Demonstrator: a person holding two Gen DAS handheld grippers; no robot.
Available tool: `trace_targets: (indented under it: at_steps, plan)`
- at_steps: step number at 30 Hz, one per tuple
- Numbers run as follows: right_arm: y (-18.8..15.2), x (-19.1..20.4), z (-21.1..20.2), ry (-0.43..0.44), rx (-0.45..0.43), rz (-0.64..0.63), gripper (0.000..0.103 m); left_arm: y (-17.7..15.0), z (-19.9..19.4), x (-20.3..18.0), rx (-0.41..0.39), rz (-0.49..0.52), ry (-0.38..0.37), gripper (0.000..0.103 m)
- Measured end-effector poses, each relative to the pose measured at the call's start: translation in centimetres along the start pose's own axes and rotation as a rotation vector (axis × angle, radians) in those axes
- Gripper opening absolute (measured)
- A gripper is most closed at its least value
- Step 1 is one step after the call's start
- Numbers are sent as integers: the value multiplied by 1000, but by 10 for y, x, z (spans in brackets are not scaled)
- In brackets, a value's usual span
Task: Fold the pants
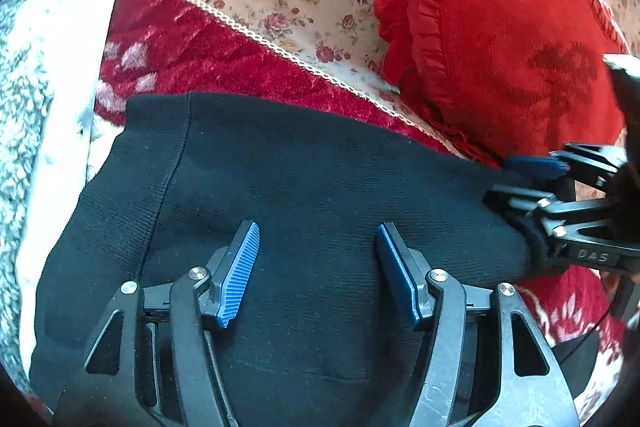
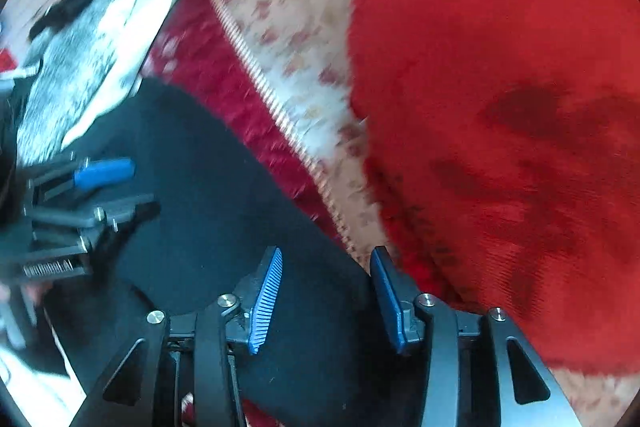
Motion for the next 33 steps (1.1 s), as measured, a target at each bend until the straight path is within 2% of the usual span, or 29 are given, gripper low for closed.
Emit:
trace_targets:
  at_steps: [3, 6, 8, 9, 10, 11, 13, 16, 19, 23, 27, 29, 33]
  plan:
    - [-8, 2, 22, 52, 73, -21, 45, 1, 2, -2, -13, 13, 6, 64]
    - [-8, -4, 25, 105, 60, 58, 43, 2, 2, 0, -11, 3, -11, 64]
    - [-8, -2, 22, 109, 25, 79, 35, 3, 0, 2, -2, -3, -16, 64]
    - [-9, 2, 20, 87, 7, 54, 28, 3, -1, 3, 2, -8, -14, 64]
    - [-10, 8, 16, 53, -20, 9, 14, 3, -3, 5, 4, -15, -10, 64]
    - [-11, 13, 12, 22, -33, -18, 10, 2, -7, 8, 4, -28, -6, 64]
    - [-12, 18, 3, -32, -55, -34, 8, 1, -16, 15, -1, -49, -5, 64]
    - [-9, 21, -27, -71, -139, 1, 8, -4, -35, 34, -26, -96, 1, 64]
    - [-4, 32, -74, -105, -255, 36, 8, -11, -58, 58, -53, -165, -13, 64]
    - [-14, 83, -126, -118, -361, -4, 8, -23, -91, 91, -100, -250, -33, 64]
    - [-49, 150, -143, -60, -404, -52, 8, -42, -112, 117, -114, -300, -36, 64]
    - [-75, 182, -129, -22, -379, -56, 8, -50, -118, 124, -114, -310, -40, 64]
    - [-125, 216, -80, 19, -267, -25, 7, -66, -131, 134, -116, -299, -47, 64]
Point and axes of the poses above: each gripper's, at about its wrist camera, not at the fingertips, and z roughly the way its jaws point, x to its left, y to its top, the point moved 10 cm from there along z, roughly the way its jaws point, and after that the axes turned 1 degree about -z, right-handed, at the moved point
